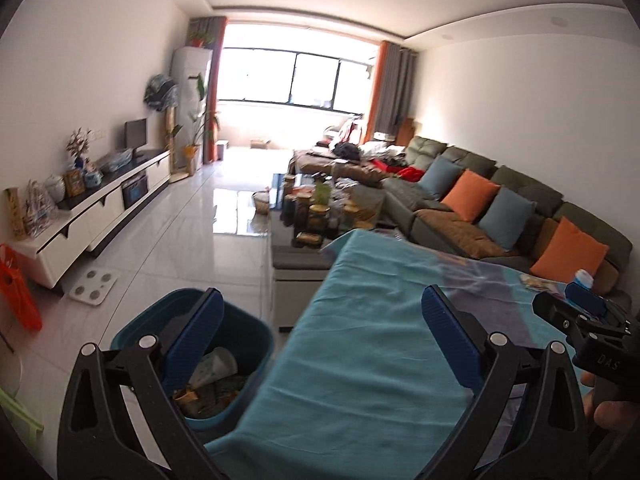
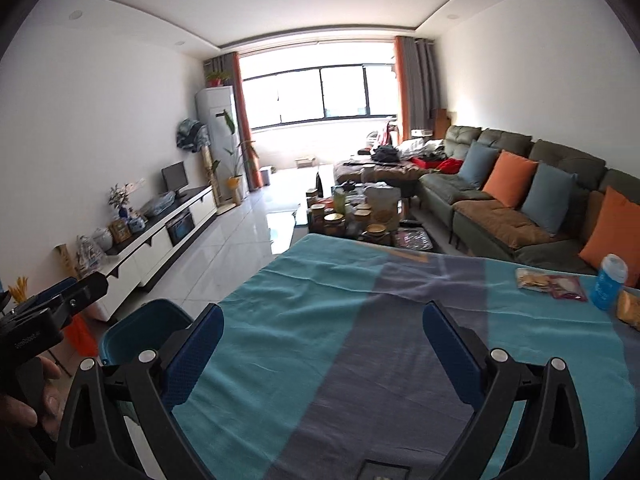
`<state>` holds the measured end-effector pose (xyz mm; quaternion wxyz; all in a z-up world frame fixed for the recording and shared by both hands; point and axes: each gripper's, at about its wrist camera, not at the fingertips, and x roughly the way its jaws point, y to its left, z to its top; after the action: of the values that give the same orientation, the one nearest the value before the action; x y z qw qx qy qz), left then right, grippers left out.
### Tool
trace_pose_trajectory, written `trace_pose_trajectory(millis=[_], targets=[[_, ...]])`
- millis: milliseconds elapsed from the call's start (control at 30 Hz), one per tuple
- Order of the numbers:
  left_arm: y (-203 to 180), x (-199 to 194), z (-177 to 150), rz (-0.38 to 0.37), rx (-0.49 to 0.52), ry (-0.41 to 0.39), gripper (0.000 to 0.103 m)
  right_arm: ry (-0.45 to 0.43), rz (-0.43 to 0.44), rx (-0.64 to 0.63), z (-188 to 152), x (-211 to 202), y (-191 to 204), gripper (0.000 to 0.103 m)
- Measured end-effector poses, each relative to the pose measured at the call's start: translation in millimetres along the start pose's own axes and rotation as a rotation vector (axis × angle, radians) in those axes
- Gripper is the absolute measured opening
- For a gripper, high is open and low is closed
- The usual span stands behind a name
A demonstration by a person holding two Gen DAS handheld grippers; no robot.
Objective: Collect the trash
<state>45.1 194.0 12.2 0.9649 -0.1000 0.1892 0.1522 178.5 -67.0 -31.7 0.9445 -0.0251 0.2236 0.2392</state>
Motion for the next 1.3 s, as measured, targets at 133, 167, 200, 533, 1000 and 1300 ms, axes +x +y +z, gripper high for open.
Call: trace_pose_trajectory(millis=[133, 167, 200, 533, 1000, 1300], targets=[[-32.5, -20.9, -0.6, -0.043, 0.043, -0.045, 0.097, -0.064, -0.084, 0.004, -8.5, -35.7, -21.8, 0.096], [-38.7, -25.4, -1.5, -0.058, 0.053, -0.054, 0.097, -0.077, -0.099, 0.007, -10.6, -43.8, -26.9, 0.096], [-44.9, -29.9, -2.7, -0.07, 0.065, -0.06, 0.097, -0.087, -0.115, 0.011, -12.4, -50.1, -30.3, 0.096], [-93.0, -49.3, -21.6, -0.174, 0.124, -0.079, 0.097, -0.196, -0.274, 0.014, -30.5, -105.8, -55.9, 0.096], [-94.6, -57.3, -45.1, -0.221, 0.112, -0.123, 0.097, -0.255, -0.449, 0.027, -72.9, -141.3, -67.3, 0.096], [-89.4, -58.8, -57.7, -0.224, 0.103, -0.132, 0.097, -0.279, -0.5, 0.032, -98.4, -159.7, -59.9, 0.096]])
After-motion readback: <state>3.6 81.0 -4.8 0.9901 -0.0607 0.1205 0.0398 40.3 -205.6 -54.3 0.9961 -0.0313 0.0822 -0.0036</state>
